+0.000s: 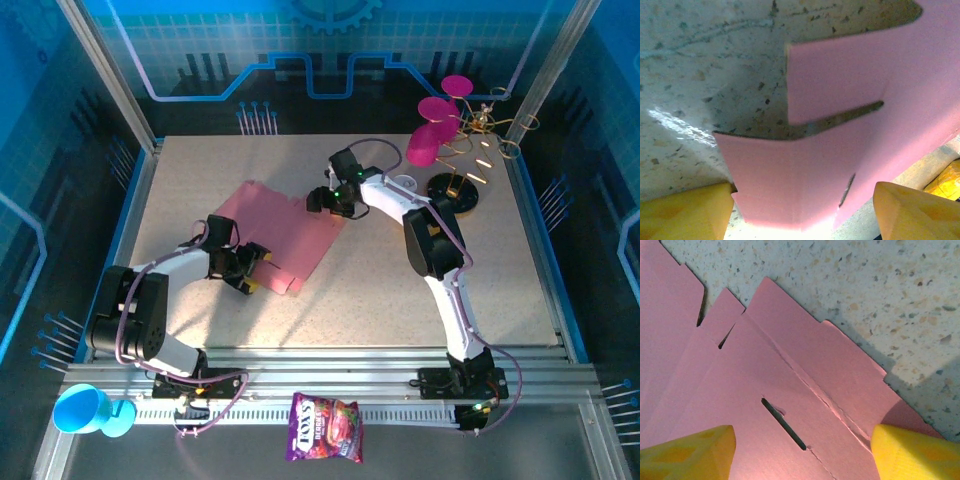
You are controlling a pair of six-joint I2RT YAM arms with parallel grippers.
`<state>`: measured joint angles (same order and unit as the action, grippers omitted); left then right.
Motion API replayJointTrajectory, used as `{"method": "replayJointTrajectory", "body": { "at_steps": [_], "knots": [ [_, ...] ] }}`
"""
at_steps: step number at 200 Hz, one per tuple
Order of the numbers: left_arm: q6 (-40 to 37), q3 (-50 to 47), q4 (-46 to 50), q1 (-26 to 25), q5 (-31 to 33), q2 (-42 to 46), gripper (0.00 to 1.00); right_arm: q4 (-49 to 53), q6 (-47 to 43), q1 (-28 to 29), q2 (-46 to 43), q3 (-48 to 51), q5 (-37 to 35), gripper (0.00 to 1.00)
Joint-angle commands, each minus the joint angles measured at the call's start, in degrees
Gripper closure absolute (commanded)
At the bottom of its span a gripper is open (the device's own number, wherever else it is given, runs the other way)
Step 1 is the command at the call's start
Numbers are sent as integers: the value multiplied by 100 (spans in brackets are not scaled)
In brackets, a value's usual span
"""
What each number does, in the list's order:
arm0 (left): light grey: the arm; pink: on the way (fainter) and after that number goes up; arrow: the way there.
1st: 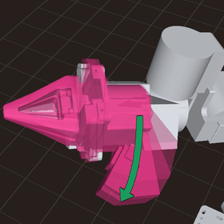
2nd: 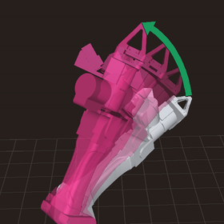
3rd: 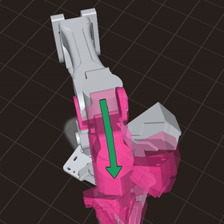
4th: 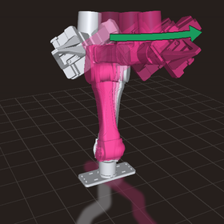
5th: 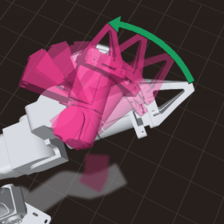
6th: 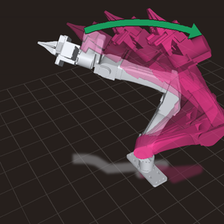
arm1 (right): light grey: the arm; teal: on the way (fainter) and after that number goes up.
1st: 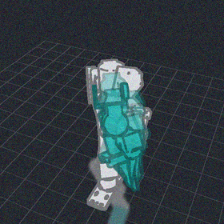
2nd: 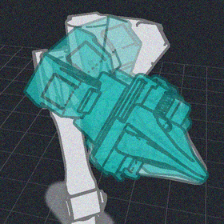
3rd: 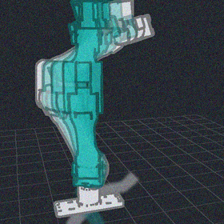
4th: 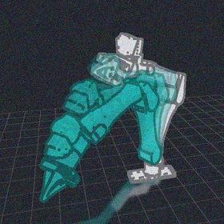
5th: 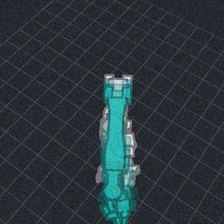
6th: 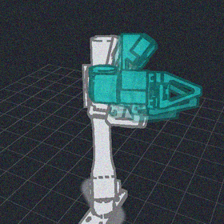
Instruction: Fold the paper box
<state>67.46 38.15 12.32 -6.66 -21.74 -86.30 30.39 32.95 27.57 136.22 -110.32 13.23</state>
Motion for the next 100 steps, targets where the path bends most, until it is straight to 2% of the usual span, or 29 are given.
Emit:
{"method": "replayJointTrajectory", "body": {
  "at_steps": [1,74,100],
  "knots": [
    [74,87,-1430,-142,-135,-146,28,537,13,9,167,140,284,27],
    [74,105,-1291,-152,-67,197,43,505,130,-156,76,180,597,31],
    [62,146,-1237,-152,-36,249,54,494,202,-173,22,184,669,33]
  ]
}}
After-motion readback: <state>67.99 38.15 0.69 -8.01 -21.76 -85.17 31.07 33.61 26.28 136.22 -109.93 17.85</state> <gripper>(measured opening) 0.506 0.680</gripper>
